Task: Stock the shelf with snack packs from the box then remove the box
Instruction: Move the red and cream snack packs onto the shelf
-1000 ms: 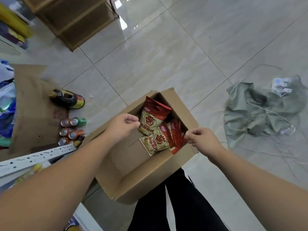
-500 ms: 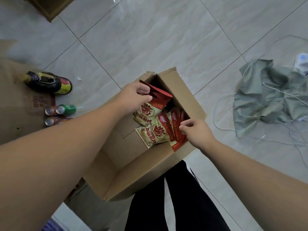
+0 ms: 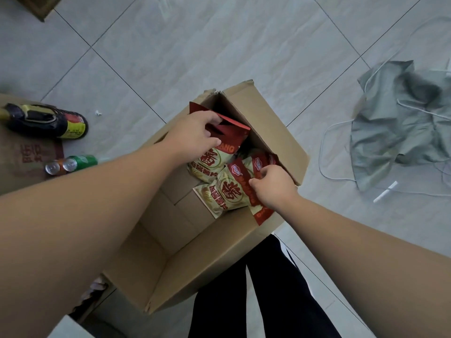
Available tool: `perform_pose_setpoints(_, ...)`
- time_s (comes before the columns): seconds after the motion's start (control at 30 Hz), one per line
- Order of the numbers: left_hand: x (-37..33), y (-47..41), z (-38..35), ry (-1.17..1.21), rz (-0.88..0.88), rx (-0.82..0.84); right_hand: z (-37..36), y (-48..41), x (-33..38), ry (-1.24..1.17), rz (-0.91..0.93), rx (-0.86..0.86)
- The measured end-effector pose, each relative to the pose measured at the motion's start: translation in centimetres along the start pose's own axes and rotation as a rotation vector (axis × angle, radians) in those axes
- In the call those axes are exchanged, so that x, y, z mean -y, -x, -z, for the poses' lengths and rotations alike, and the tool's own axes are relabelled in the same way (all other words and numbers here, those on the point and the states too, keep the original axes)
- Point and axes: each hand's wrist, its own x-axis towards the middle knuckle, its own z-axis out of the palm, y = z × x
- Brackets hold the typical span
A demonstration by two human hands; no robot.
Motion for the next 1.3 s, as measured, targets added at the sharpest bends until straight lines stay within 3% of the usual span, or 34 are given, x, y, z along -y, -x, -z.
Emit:
perform_pose_setpoints(0.33, 1.7, -1.1, -1.6, -0.223, -0.024, -0.171, -2.6, -1.9, -0.6, 0.102, 0.016, 0.007)
perform_pose_setpoints(0.8, 2.4, 0.2, -0.9, -0.155, 0.002, -0.196, -3.5, -3.4, -1.0, 0.341, 0.105, -0.051)
perform_pose_setpoints(1.13, 1.8, 2.6, 1.2, -0.058, 0.072, -0.218, -0.4, -0.2, -0.2, 0.14, 0.347, -0.175)
perform_pose_setpoints(1.3, 1.0, 4.0, 2.8, 0.016, 0.119, -0.245, 2.0, 0.3, 0.9, -0.106, 0.34, -0.104)
